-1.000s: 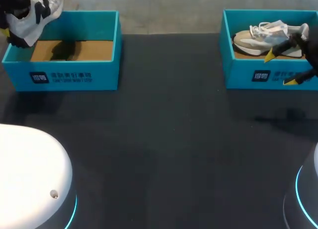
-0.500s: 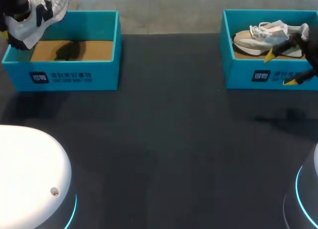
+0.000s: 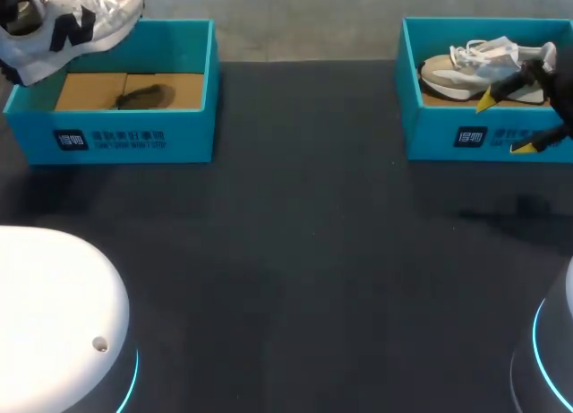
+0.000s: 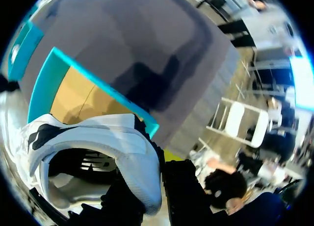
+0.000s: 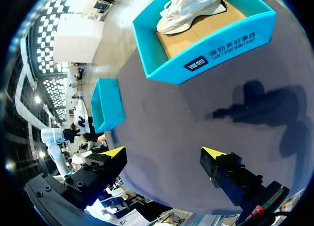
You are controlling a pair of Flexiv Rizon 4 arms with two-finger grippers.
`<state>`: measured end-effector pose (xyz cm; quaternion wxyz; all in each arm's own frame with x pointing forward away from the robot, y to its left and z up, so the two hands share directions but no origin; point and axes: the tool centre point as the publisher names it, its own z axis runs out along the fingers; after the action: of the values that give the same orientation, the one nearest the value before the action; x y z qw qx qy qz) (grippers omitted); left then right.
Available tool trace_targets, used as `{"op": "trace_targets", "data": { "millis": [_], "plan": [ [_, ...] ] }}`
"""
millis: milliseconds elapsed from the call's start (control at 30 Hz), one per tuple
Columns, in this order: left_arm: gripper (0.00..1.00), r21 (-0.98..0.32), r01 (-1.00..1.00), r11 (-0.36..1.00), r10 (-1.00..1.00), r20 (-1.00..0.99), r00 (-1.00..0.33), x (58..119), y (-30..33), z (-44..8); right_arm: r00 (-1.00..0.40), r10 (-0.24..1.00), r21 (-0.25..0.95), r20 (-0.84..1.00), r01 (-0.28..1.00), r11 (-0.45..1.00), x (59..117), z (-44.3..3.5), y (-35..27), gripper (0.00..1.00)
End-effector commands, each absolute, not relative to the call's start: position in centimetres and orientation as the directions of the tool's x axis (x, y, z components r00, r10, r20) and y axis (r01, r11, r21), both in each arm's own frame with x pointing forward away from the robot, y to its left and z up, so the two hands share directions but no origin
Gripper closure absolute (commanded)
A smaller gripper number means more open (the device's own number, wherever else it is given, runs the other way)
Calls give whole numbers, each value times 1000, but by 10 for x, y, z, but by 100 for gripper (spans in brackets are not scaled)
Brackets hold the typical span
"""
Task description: Take the shoe out of the shoebox, open the shoe tongue, remove and reinsert the insole, then place the shoe into the shoebox
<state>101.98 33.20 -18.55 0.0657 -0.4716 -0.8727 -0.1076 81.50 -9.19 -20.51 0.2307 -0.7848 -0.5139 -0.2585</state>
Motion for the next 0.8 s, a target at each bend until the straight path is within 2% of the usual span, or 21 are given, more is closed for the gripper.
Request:
{"op": "trace_targets", "data": {
  "millis": [33,267,367,567,800],
  "plan": [
    [100,55,993,100,968,224,-110,1018,339,-190,340,688,-95,641,925,-368,814,-205,-91,0],
    [100,51,994,-101,957,277,83,1027,335,-199,340,688,-95,641,925,-368,814,-205,-91,0],
    [100,65,988,-143,952,280,120,1035,337,-200,340,688,-95,641,925,-368,814,-205,-91,0],
    [100,84,976,-201,946,276,170,1044,342,-197,340,688,-95,641,925,-368,814,-205,-91,0],
    [100,101,987,-125,953,290,91,1055,340,-197,340,688,-95,641,925,-368,814,-205,-91,0]
  ]
}}
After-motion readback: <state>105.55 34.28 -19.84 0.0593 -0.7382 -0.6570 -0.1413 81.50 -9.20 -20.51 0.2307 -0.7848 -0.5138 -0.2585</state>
